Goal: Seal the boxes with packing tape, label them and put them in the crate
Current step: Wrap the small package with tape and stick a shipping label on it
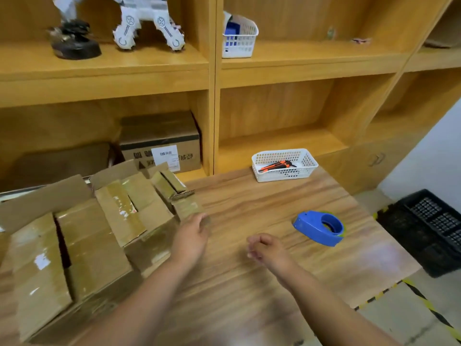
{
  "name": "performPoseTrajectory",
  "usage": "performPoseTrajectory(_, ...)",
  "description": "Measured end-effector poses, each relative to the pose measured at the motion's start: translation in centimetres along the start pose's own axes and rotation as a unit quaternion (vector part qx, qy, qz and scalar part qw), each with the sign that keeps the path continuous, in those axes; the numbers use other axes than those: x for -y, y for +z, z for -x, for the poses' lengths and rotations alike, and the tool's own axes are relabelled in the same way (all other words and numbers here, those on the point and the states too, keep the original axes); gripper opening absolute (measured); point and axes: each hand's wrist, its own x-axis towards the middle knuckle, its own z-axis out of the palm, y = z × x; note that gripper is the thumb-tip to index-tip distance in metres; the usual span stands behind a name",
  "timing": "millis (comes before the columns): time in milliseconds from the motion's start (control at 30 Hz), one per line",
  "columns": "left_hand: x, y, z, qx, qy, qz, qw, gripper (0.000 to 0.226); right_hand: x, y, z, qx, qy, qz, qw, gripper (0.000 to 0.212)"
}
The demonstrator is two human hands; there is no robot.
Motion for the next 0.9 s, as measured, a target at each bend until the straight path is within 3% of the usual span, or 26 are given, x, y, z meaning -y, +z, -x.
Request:
performPoseTrajectory(167, -1.5, 2.4, -3.5, -0.025, -0.03, -0.136, 0.99, 0.048, 1.3, -5.0, -4.6, 0.044, -0.011, 0.046, 0.998, 0.027)
performPoseTrajectory(300, -1.7, 4.3, -4.2, -0.02, -0.09, -0.22, 0.971, 0.041, 1.4, -7.9, -7.4, 0.08, -0.011, 0.071, 0.994, 0.025)
performPoseTrajectory(400, -1.6, 5.6, -3.4, -0.053, -0.057, -0.234, 0.969, 0.035, 0.9, -9.1, -9.0, 0.105, -0.01, 0.091, 0.99, 0.023)
performPoseTrajectory(500, -0.8, 6.2, -2.6, -0.063, -0.022, -0.267, 0.962, 0.042, 0.5, -8.9, -10.1, 0.132, 0.0, 0.109, 0.985, 0.025)
performPoseTrajectory(633, -0.2, 6.2, -1.5, -0.077, 0.019, -0.258, 0.963, 0.044, 0.3, -7.7, -11.0, 0.164, -0.002, 0.139, 0.977, 0.025)
performPoseTrajectory(900, 2.3, 8.0, 1.7, -0.099, 0.073, -0.13, 0.984, 0.032, 1.1, -4.7, -10.3, 0.172, -0.029, 0.13, 0.976, 0.024)
